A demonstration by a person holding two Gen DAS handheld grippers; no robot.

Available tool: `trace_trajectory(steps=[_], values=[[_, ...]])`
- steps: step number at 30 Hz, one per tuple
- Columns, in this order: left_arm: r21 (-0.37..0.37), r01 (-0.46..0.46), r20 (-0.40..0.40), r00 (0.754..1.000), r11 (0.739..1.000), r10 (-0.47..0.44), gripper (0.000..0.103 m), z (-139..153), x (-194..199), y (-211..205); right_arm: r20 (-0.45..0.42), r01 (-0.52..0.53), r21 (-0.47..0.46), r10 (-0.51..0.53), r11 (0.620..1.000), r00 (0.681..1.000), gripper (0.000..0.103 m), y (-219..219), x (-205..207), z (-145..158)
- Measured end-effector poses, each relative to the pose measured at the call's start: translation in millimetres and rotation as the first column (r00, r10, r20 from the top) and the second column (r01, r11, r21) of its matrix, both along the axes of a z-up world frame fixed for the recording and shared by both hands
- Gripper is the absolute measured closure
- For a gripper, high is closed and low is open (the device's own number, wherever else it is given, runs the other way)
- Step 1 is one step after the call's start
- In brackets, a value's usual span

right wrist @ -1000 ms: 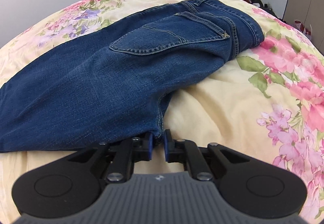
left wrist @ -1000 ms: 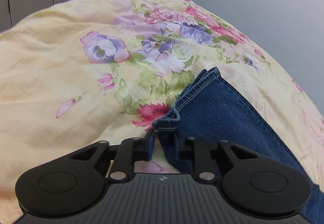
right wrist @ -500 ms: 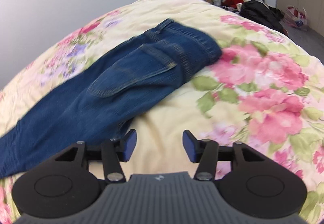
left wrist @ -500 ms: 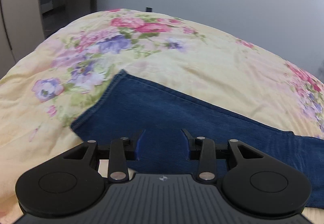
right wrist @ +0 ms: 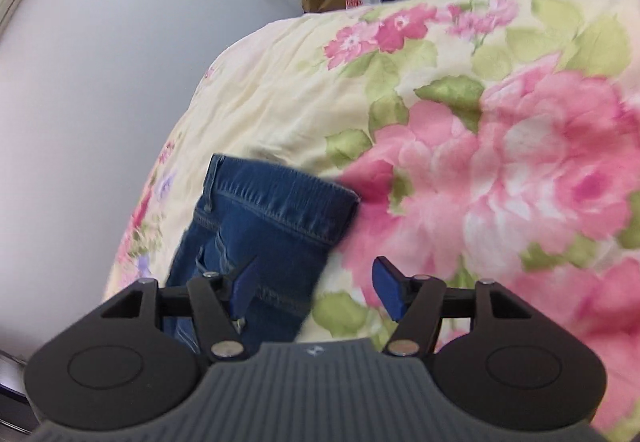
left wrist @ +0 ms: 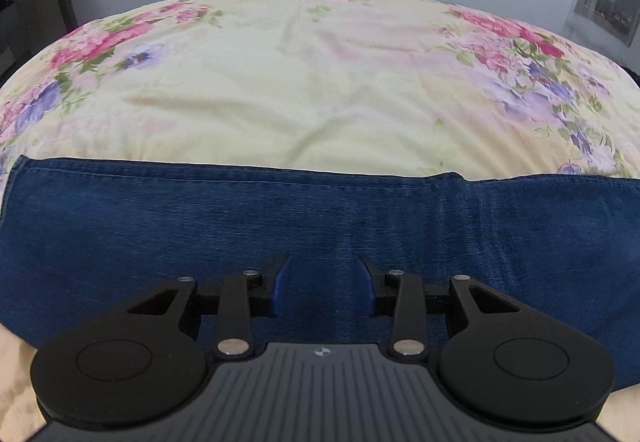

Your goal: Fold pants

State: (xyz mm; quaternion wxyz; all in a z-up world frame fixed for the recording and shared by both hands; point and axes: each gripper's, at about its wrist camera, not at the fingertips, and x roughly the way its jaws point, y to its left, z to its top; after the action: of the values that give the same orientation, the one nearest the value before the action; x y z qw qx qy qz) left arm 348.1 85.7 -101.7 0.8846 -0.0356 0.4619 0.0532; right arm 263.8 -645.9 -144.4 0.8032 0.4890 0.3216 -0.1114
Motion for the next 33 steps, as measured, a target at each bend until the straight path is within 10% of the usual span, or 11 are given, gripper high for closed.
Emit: trace_trajectory(steps=[8, 10, 13, 16, 19, 24, 27, 33], values=[[0.033, -0.01, -0.039, 0.999, 0.999, 0.011, 0.06, -35.3, 24.1, -26.1, 0.065, 0.052, 0.171, -0.064, 0.984, 0.996, 0.043, -26.9, 38.6, -47.6], [0.041, -0.011, -0.032, 0.999, 0.999, 0.013, 0.06, -38.6, 24.7, -27.9, 0.083, 0.04, 0.183, -0.056, 0.982, 0.995, 0.059, -30.3, 43.8, -47.7], [0.034, -0.014, -0.033, 0.999, 0.999, 0.015, 0.06, -38.7, 26.1, -26.4, 0.098, -0.019, 0.079, 0.011, 0.997, 0.995, 0.098, -33.2, 51.2, -23.3], [0.029, -0.009, -0.034, 0.999, 1.0, 0.01, 0.06, -38.9, 27.1, -26.1, 0.122, -0.093, -0.153, 0.112, 0.984, 0.986, 0.102, -27.3, 61.2, 27.3], [0.03, -0.006, -0.031, 0.999, 1.0, 0.007, 0.06, -40.0, 27.0, -26.7, 0.067, -0.16, -0.301, 0.188, 0.94, 0.98, 0.103, -22.6, 78.8, 50.0], [0.03, -0.008, -0.03, 1.0, 1.0, 0.008, 0.06, -38.9, 27.4, -27.2, -0.114, -0.196, -0.282, 0.17, 0.939, 0.979, 0.103, -27.8, 85.9, 5.4], [0.052, 0.024, -0.019, 1.0, 0.998, -0.023, 0.06, -32.6, 28.4, -29.6, -0.142, -0.175, -0.293, 0.138, 0.94, 0.98, 0.072, -33.0, 83.3, 9.1], [0.003, 0.143, 0.052, 0.988, 0.99, -0.143, 0.06, -11.3, 31.4, -40.5, -0.137, -0.299, -0.516, 0.267, 0.803, 0.954, 0.067, -5.8, 86.7, 62.2]])
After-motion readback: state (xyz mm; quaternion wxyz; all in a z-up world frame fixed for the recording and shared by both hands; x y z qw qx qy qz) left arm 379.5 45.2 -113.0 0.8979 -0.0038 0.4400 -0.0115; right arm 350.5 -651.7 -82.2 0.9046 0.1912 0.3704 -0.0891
